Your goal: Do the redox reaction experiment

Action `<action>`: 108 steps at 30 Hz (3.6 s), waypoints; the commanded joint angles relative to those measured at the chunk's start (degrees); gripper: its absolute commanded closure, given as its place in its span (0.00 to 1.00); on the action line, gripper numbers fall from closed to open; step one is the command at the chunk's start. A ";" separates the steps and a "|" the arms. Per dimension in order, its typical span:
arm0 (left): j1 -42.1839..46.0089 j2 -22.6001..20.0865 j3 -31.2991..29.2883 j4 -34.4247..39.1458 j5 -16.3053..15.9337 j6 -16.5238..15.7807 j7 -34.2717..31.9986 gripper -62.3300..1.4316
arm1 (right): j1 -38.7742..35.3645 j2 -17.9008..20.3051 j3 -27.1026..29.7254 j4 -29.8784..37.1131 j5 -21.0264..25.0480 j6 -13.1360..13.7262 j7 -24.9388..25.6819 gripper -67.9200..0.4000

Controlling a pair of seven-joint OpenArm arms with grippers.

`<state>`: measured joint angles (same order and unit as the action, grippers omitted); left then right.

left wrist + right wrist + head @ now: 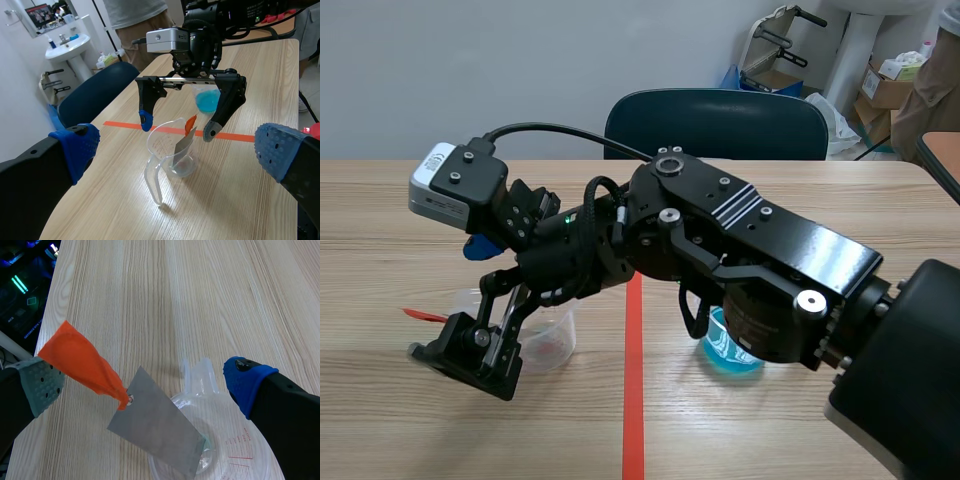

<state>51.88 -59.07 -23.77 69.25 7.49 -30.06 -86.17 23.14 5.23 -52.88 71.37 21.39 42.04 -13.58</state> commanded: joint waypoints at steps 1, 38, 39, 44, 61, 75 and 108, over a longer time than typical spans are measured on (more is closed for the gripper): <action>-0.31 0.33 -0.46 0.61 -0.74 -0.11 -2.86 0.00 | 1.31 -0.15 0.70 0.66 0.42 0.68 0.85 0.00; -0.31 0.33 -0.46 0.61 -0.74 -0.11 -2.49 0.00 | 1.31 -0.15 0.70 0.66 0.42 0.68 0.85 0.00; -0.31 0.33 -0.46 0.61 -0.74 -0.11 -2.49 0.00 | 1.31 -0.15 0.70 0.66 0.42 0.68 0.85 0.00; -0.31 0.33 -0.46 0.61 -0.74 -0.11 -2.49 0.00 | 1.31 -0.15 0.70 0.66 0.42 0.68 0.85 0.00; -0.31 0.31 -0.46 0.61 -0.74 -0.11 -2.49 0.00 | 1.31 -0.11 0.70 0.70 0.46 0.68 1.86 0.00; -10.69 5.14 -1.11 1.18 -0.79 -5.18 10.36 0.00 | -1.81 11.91 2.51 20.09 1.36 -10.03 14.21 0.00; -36.13 27.54 24.90 19.67 4.55 3.69 58.93 0.00 | -62.12 24.85 49.24 51.60 1.29 -23.12 18.49 0.00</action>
<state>16.01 -31.33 2.26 88.49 13.04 -27.05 -26.13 -40.03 30.13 -3.70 122.21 22.09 19.05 3.70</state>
